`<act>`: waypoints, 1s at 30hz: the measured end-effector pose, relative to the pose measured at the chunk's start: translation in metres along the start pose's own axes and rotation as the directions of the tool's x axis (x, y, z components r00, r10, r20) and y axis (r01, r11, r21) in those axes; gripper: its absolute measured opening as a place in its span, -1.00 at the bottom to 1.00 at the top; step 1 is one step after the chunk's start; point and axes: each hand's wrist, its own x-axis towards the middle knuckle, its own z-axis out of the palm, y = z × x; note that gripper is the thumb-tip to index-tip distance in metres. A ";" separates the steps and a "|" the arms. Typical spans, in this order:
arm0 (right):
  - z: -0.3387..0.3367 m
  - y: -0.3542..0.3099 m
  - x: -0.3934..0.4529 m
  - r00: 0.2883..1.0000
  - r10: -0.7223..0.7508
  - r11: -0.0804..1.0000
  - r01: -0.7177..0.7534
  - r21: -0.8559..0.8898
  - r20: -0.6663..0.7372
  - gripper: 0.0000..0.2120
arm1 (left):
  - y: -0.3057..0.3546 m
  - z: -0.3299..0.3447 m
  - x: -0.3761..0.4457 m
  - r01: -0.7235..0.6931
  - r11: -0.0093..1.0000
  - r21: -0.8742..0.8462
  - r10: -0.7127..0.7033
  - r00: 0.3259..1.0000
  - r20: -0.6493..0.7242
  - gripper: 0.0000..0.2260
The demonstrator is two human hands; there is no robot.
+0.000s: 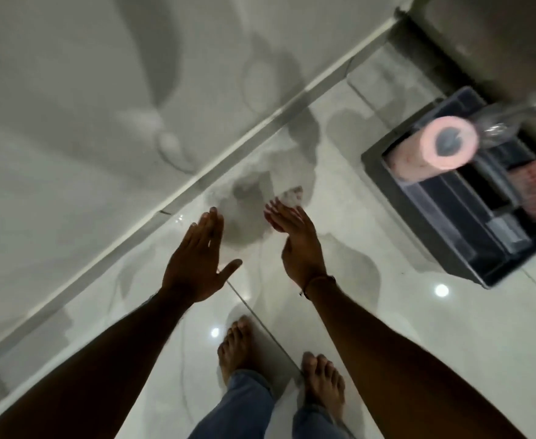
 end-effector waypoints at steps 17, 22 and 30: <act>-0.286 0.177 -0.090 0.702 0.474 0.817 -0.576 -0.032 -0.532 -0.26 | 0.322 -0.037 0.140 -0.594 0.804 0.006 0.594 0.804 0.011 -0.17; -0.283 0.237 -0.064 0.662 0.524 0.763 -0.645 -0.051 -0.536 -0.22 | 0.349 0.014 0.191 -0.655 0.750 0.091 0.654 0.755 0.038 -0.18; -0.247 0.267 -0.053 0.645 0.653 0.626 -0.755 -0.197 -0.397 -0.18 | 0.354 0.038 0.204 -0.672 0.717 0.183 0.672 0.737 0.071 -0.16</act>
